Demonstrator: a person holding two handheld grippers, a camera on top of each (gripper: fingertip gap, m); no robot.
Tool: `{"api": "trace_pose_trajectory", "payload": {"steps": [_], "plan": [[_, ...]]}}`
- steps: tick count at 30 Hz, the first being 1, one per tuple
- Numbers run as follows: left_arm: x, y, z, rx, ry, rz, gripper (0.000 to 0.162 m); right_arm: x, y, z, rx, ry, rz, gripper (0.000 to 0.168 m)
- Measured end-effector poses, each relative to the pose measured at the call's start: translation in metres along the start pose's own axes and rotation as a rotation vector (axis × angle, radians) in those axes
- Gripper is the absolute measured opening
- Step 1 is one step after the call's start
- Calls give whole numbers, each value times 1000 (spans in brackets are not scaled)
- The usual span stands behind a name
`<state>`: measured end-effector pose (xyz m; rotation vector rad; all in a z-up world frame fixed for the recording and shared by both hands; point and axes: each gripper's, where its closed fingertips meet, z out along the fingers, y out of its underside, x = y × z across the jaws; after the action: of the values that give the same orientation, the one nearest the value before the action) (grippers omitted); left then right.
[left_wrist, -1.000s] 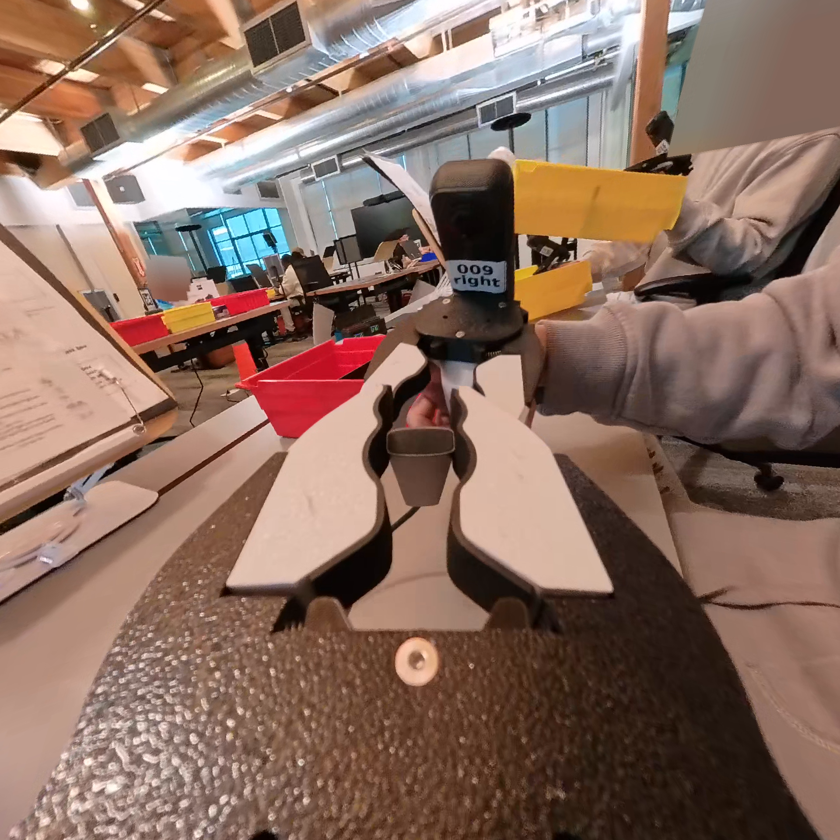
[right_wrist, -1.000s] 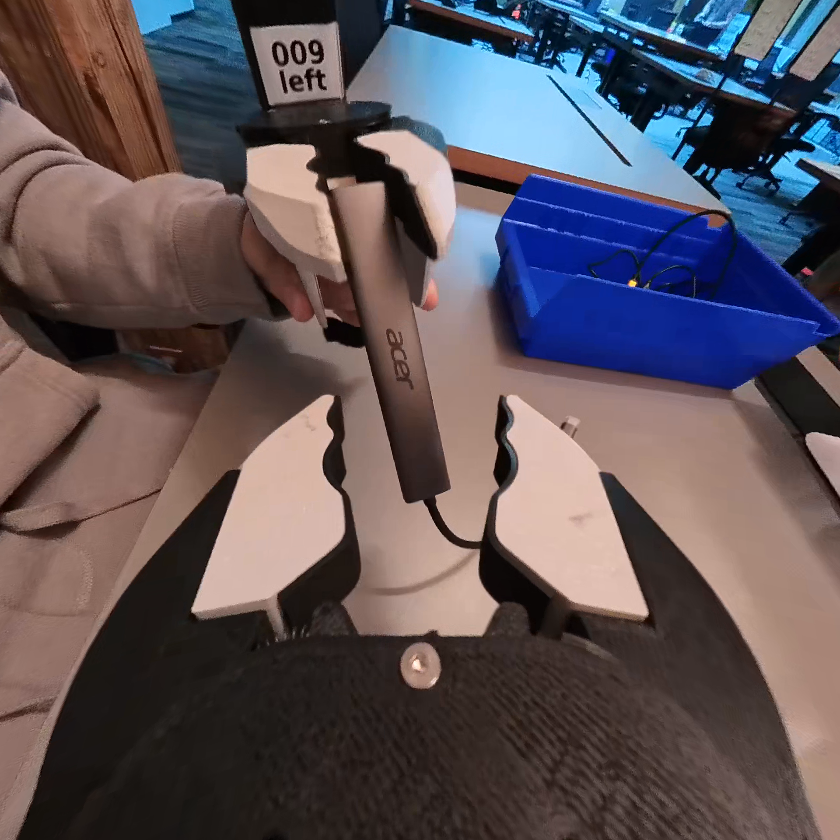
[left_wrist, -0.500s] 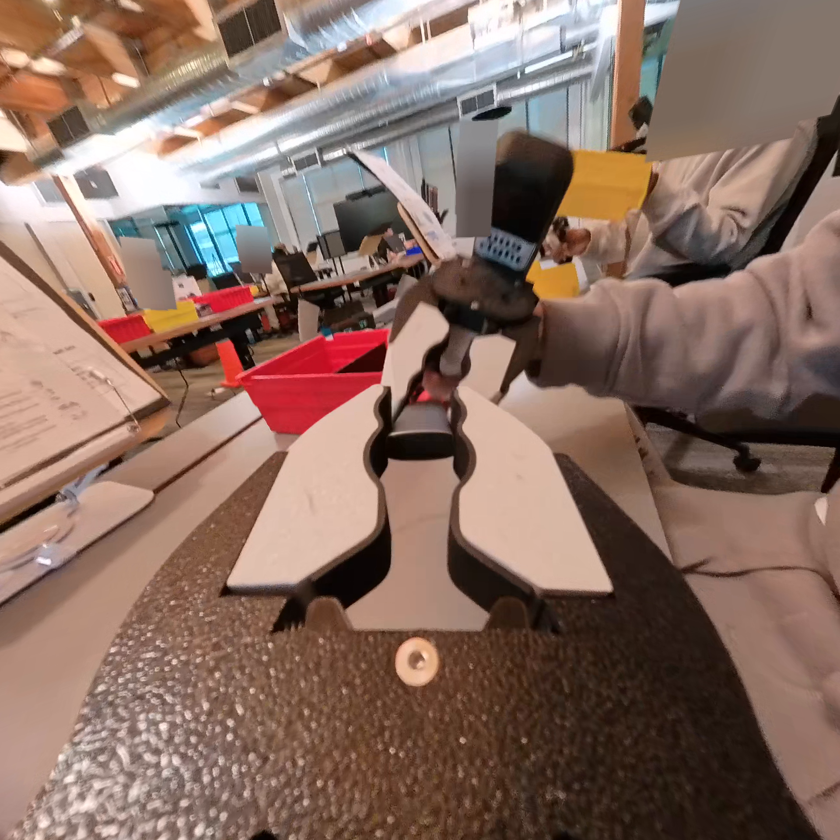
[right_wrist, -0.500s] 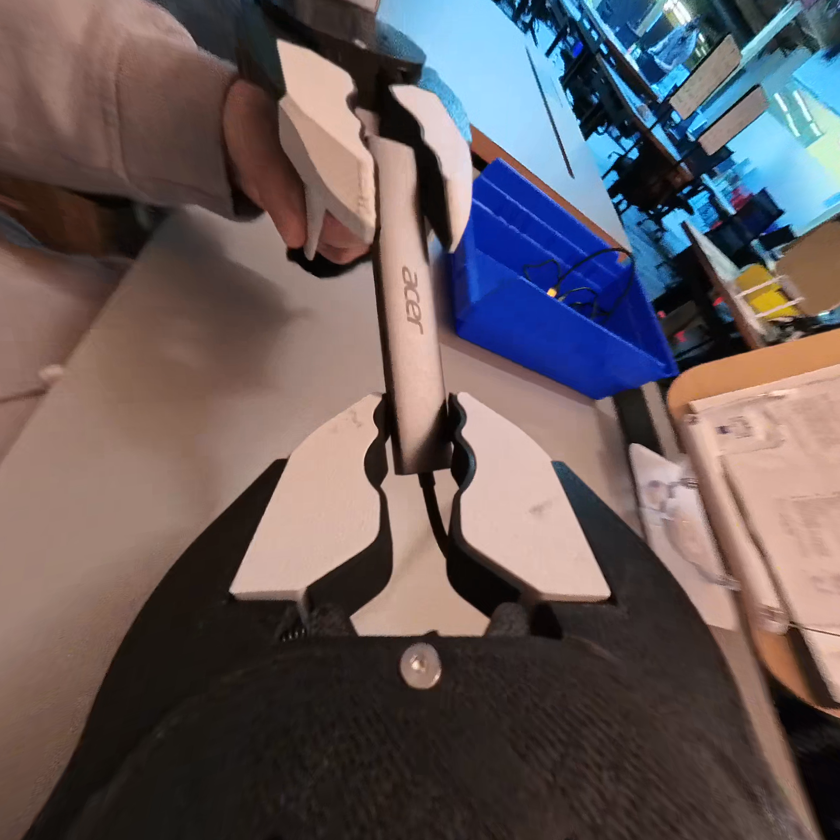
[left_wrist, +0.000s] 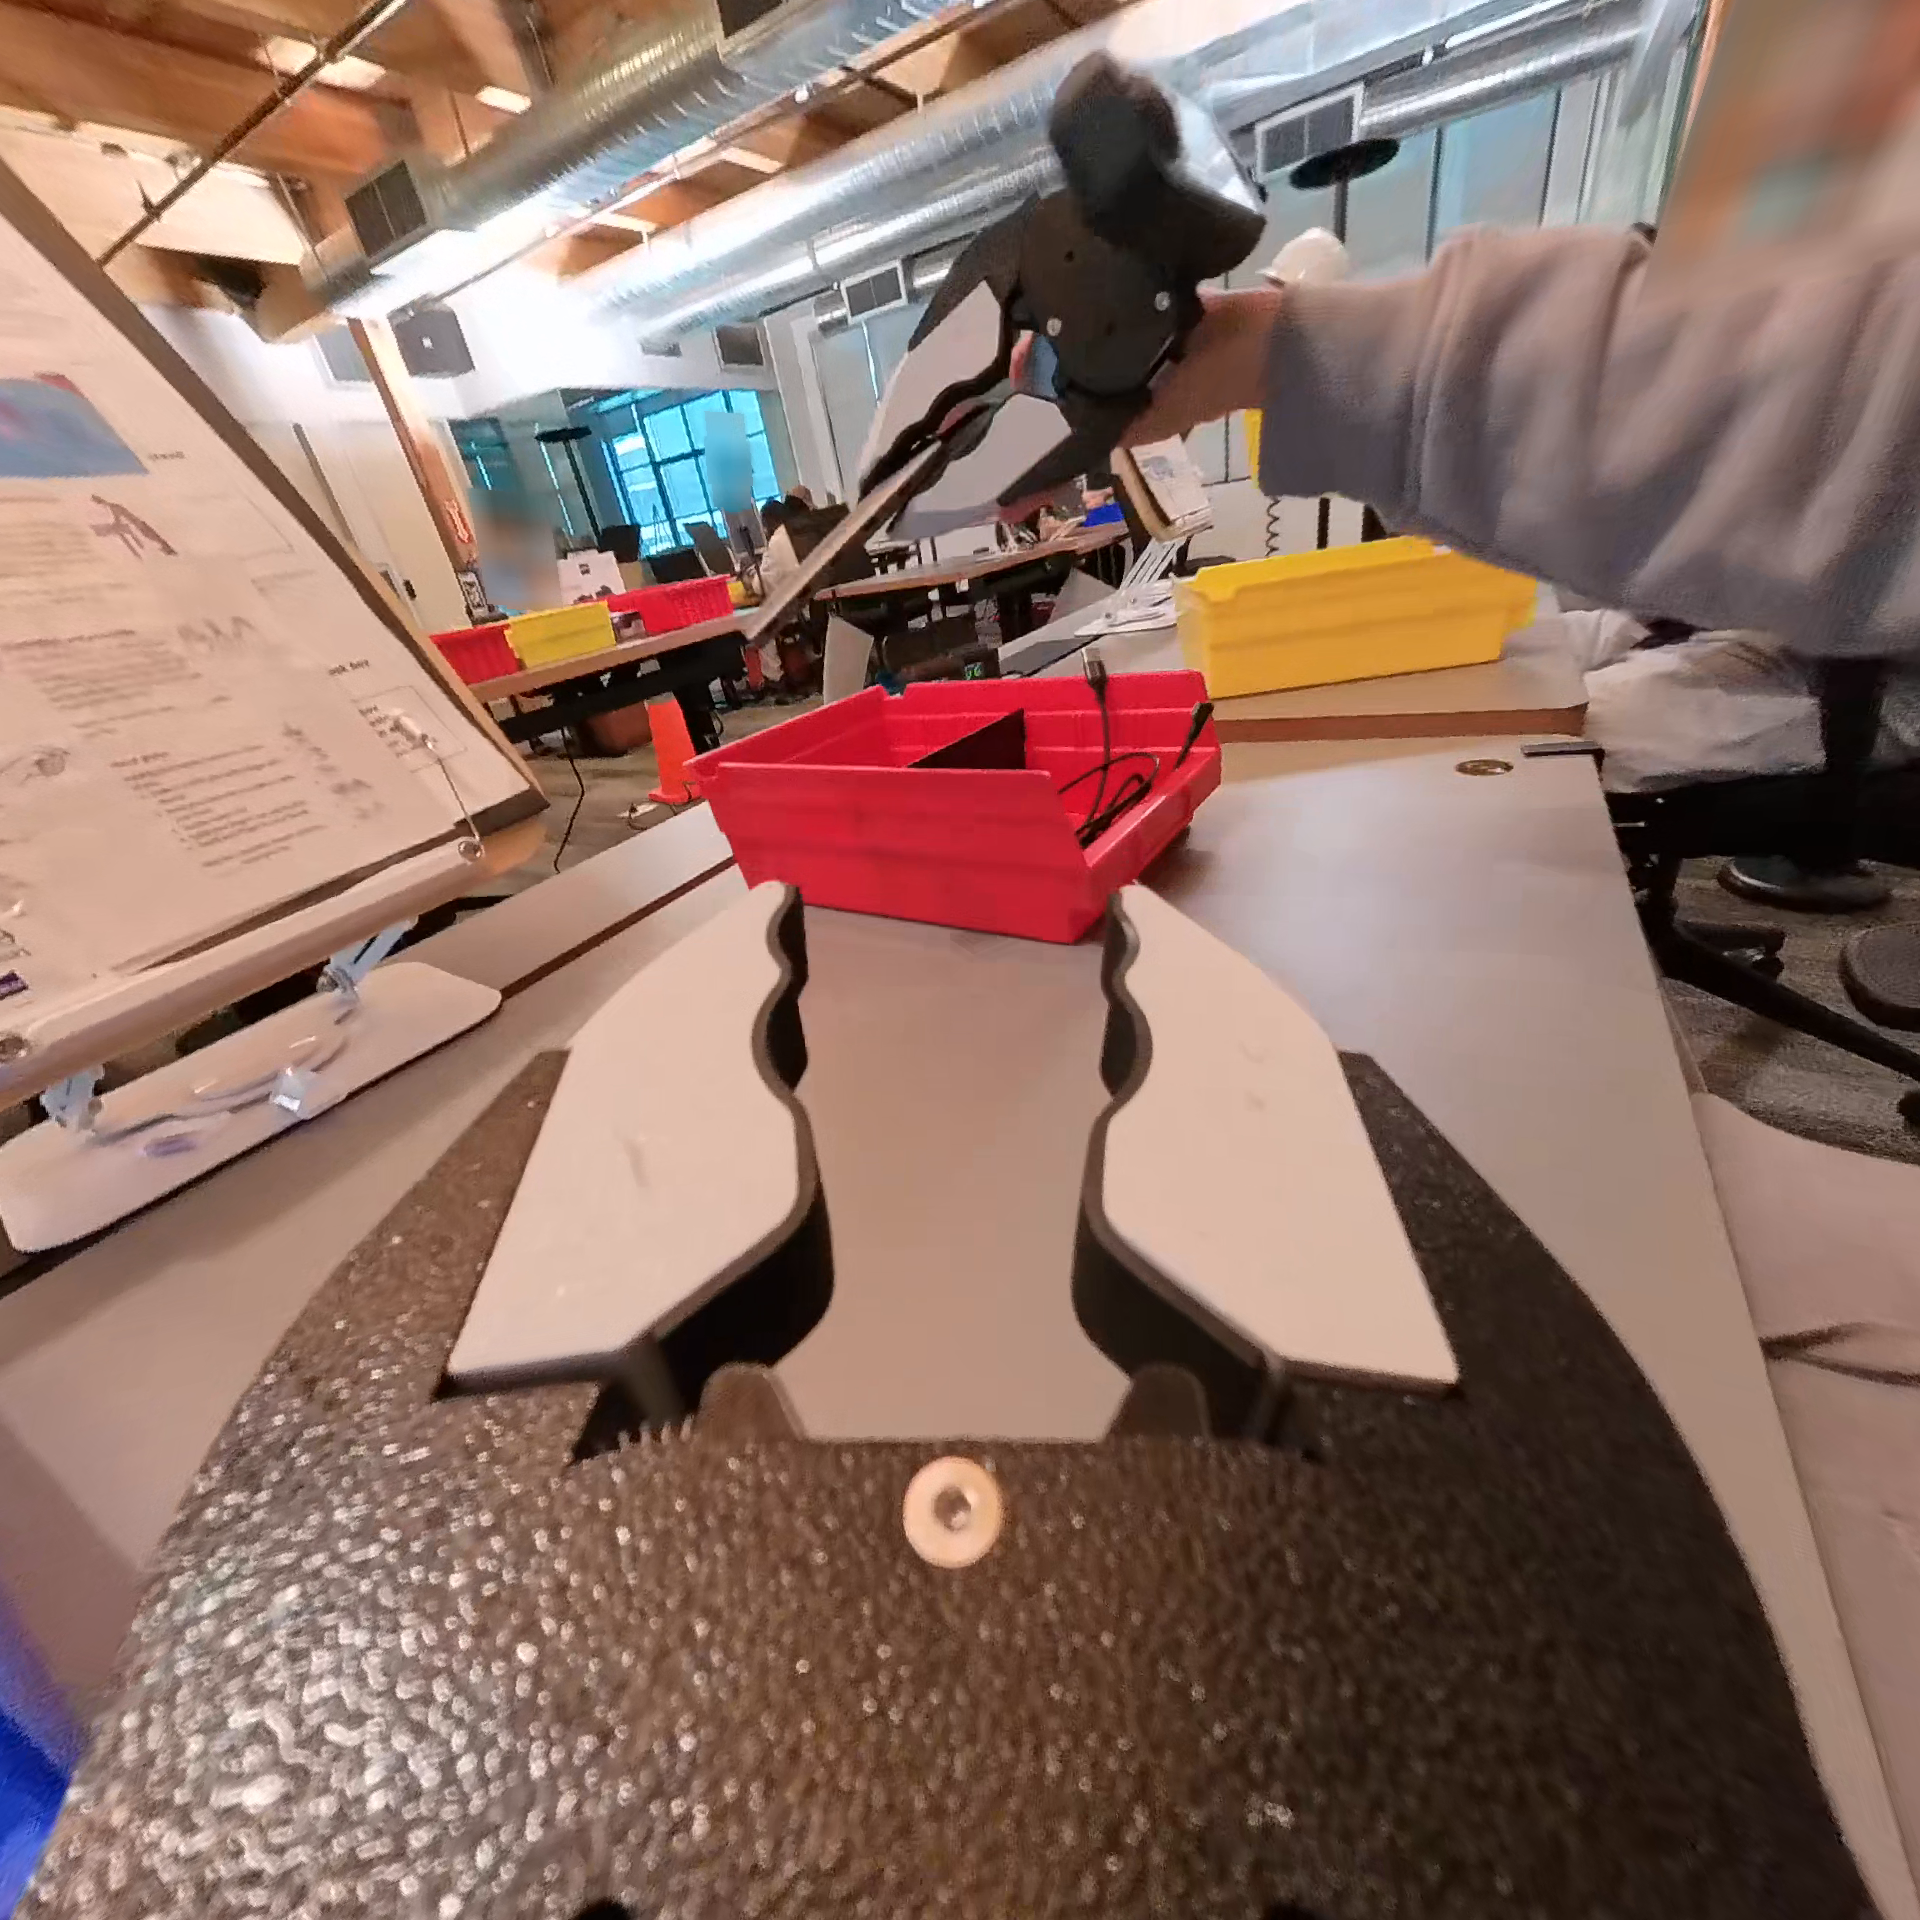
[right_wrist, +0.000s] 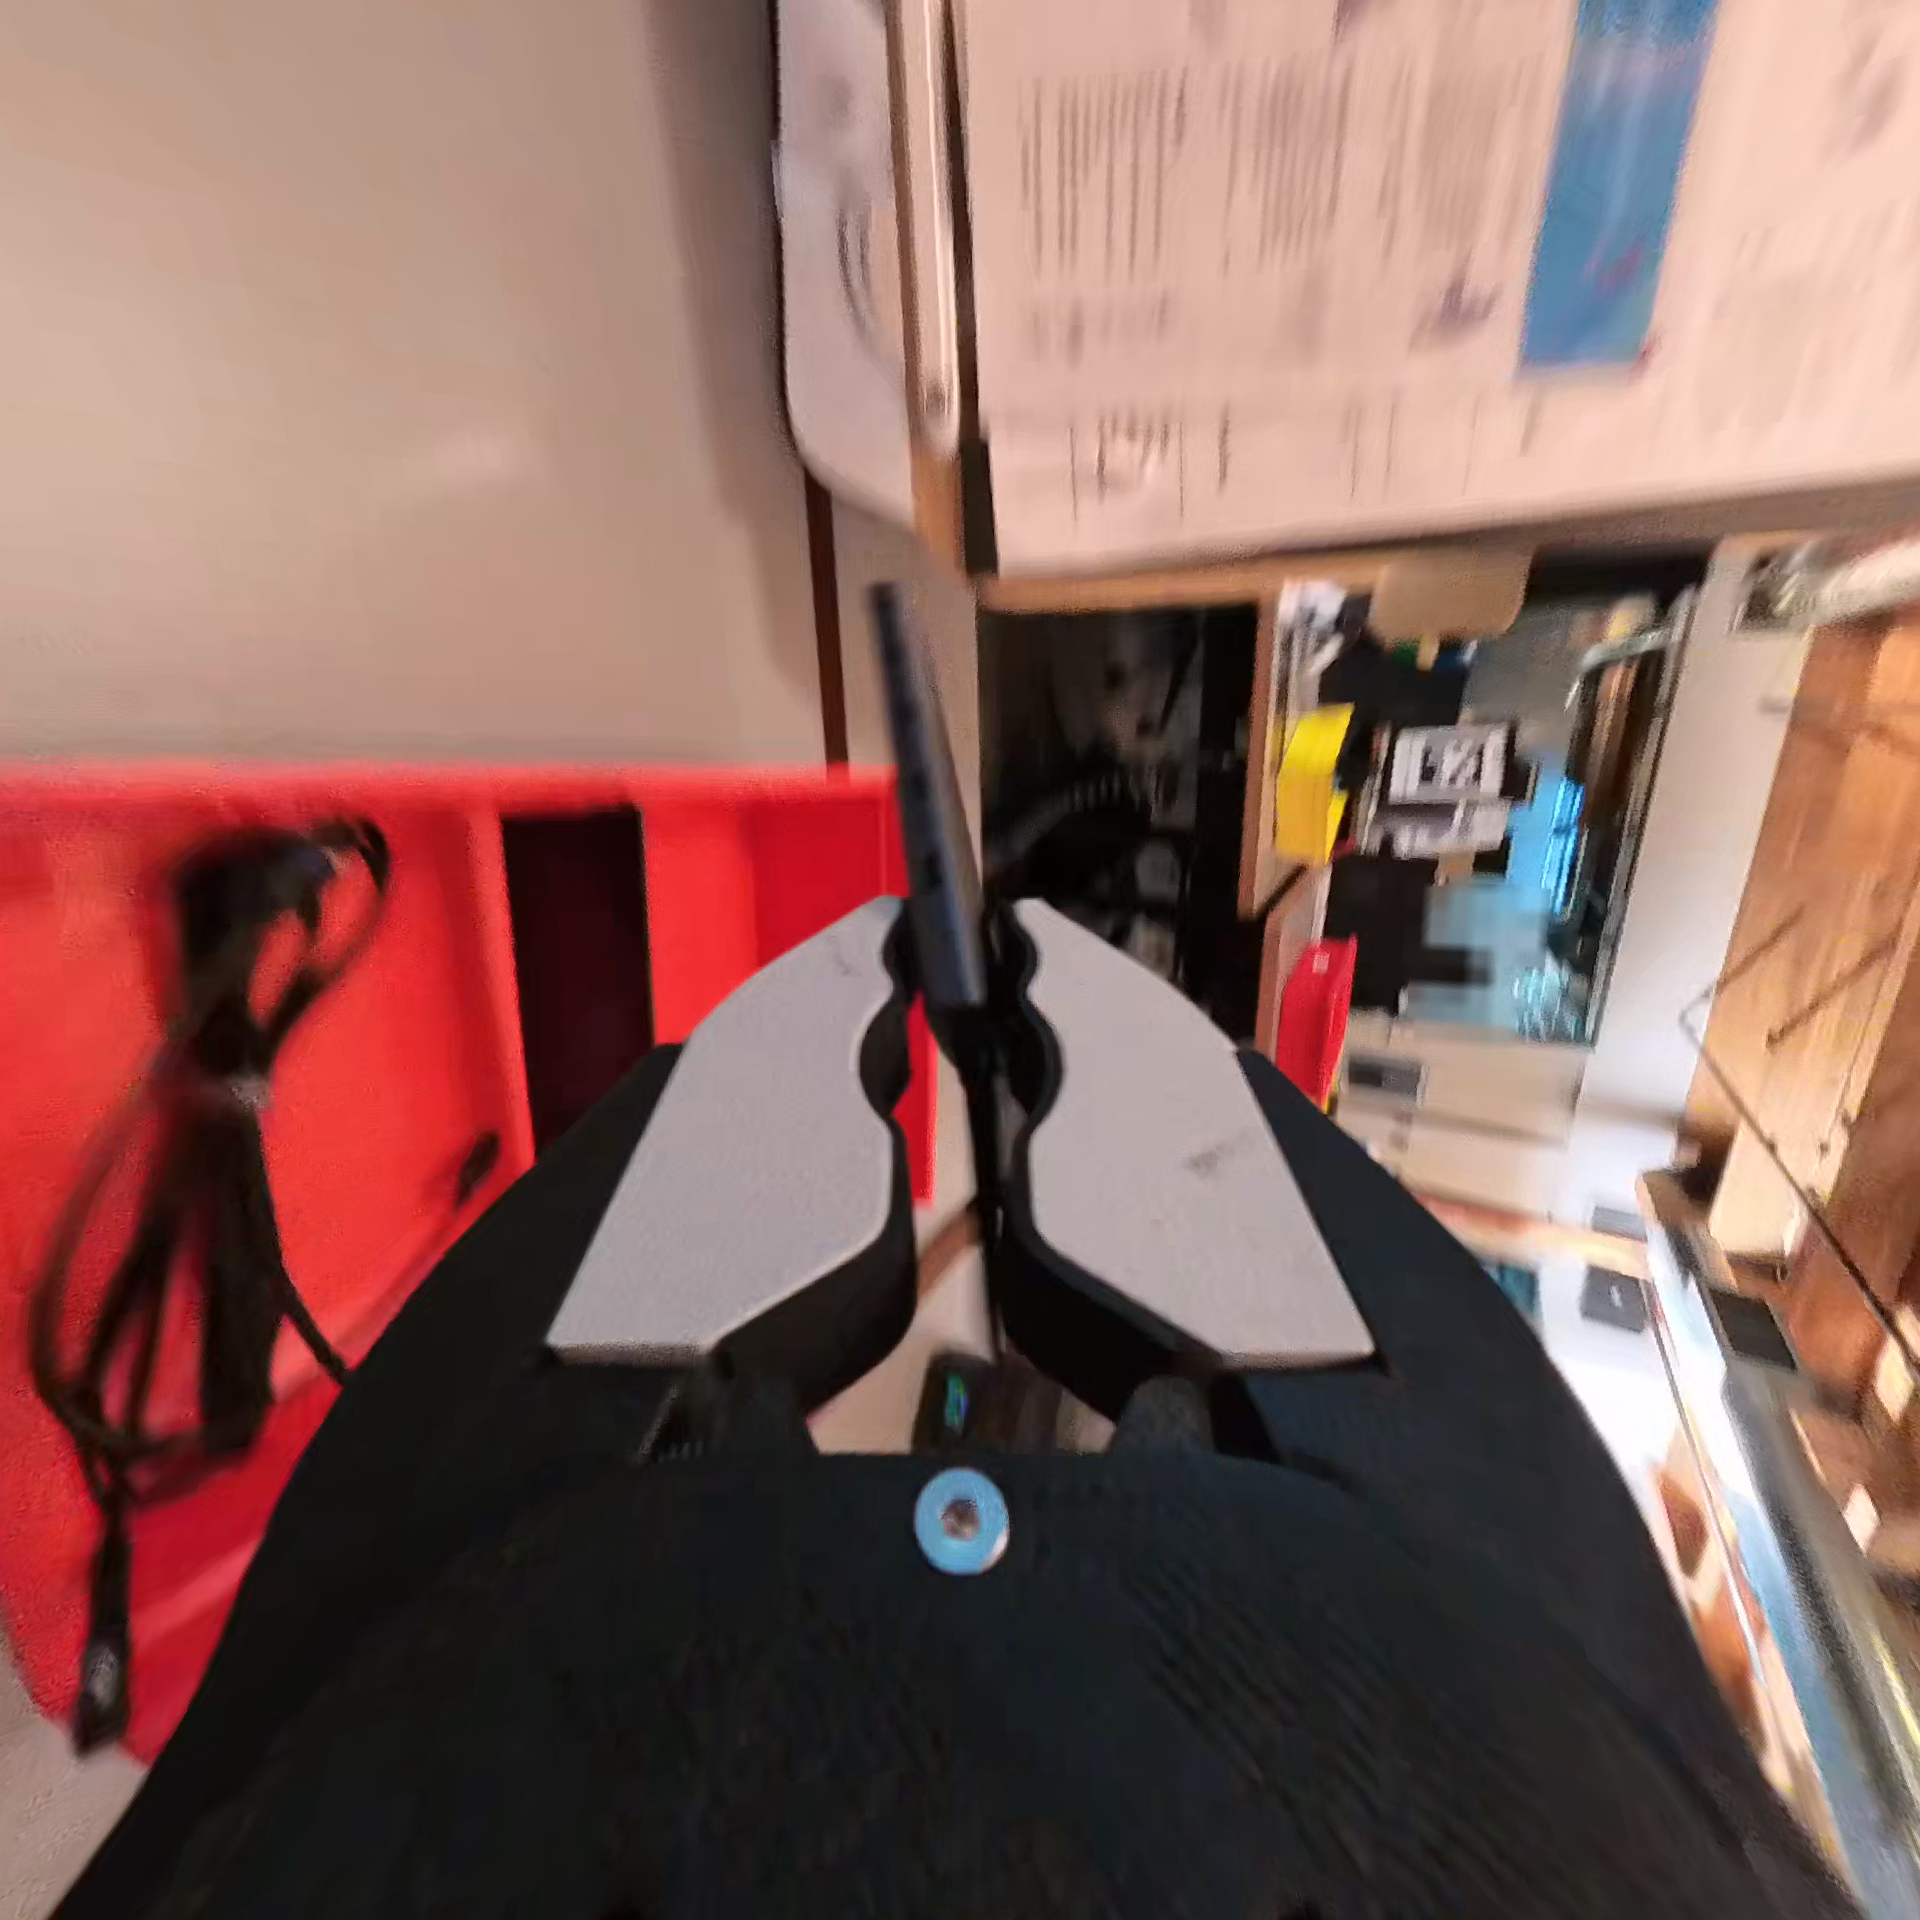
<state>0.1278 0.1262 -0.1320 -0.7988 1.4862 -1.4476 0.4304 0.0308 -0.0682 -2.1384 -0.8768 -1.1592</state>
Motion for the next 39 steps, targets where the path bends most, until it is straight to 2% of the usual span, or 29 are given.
{"api": "trace_pose_trajectory", "payload": {"steps": [3,5,8,11,14,16,18,20,25,30,34,36,39], "plan": [[0,6,2,-1,9,-28,50,-5,59,23,-169,-71,-18,10],[0,9,3,2,11,-43,49,-23,68,40,-147,-157,62,10],[0,14,4,-7,14,-57,48,-30,82,63,-182,-175,52,10],[0,20,5,-25,18,-58,46,-23,77,76,-150,-180,51,10],[1,25,6,-33,20,-65,45,11,65,79,-105,-93,-1,10],[0,28,7,-33,23,-79,44,29,57,79,-63,-83,46,10],[0,31,8,-32,29,-97,44,49,53,82,-14,-5,86,10],[0,33,10,-32,33,-108,43,53,55,89,38,38,186,10],[1,38,10,-45,37,-111,42,9,87,112,63,34,466,9],[-3,38,8,-30,36,-134,39,-19,122,110,50,40,715,9],[-4,41,9,-29,35,-155,39,-42,101,101,134,-181,637,10],[-3,43,10,-32,38,-160,39,-56,98,100,105,-275,543,10],[-1,43,11,-36,43,-157,39,-53,120,108,-54,-212,503,11]]}}
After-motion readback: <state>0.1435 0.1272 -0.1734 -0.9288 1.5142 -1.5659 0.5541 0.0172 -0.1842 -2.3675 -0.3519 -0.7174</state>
